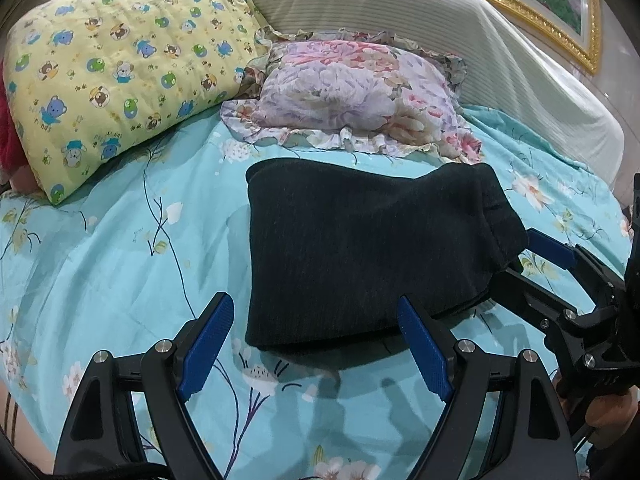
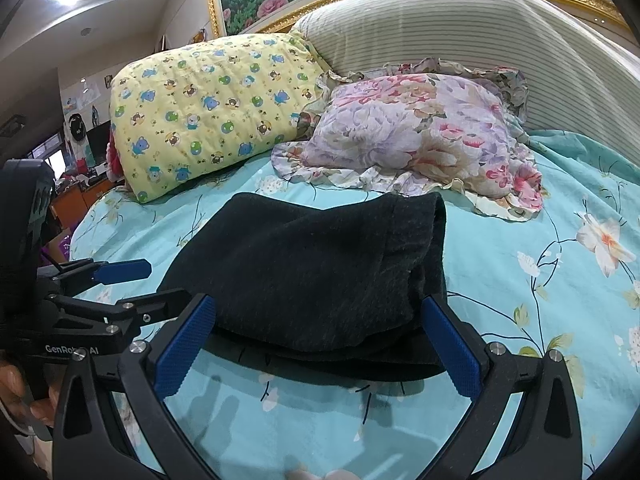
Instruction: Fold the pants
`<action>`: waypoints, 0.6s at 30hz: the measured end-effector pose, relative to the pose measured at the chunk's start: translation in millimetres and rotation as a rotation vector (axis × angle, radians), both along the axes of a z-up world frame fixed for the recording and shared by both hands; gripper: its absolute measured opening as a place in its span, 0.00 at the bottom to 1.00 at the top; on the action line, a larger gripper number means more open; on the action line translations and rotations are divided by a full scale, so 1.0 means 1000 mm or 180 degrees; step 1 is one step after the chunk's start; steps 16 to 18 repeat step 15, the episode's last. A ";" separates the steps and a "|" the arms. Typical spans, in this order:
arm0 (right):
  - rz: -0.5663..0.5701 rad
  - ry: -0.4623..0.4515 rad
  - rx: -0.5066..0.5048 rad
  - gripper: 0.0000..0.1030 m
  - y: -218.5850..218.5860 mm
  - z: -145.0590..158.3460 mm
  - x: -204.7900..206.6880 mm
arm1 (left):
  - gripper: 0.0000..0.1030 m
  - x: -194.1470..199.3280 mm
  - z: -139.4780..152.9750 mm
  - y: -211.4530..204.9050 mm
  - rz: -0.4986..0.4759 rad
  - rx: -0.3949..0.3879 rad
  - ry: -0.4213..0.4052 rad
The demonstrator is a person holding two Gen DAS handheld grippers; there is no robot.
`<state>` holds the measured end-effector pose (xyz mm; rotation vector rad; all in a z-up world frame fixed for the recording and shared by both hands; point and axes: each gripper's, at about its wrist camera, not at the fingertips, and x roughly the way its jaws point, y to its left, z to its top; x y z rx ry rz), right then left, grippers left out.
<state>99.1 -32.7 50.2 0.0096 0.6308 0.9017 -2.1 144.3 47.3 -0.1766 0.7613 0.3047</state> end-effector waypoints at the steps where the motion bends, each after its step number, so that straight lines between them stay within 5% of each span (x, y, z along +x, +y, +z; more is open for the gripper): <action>1: -0.0003 0.0007 0.0007 0.99 0.000 0.000 0.000 | 0.82 0.001 0.000 0.000 -0.0001 0.0001 -0.0004; 18: -0.0103 0.0137 0.0088 0.99 -0.006 -0.005 0.011 | 0.82 0.014 -0.002 -0.003 0.0025 -0.0028 0.0105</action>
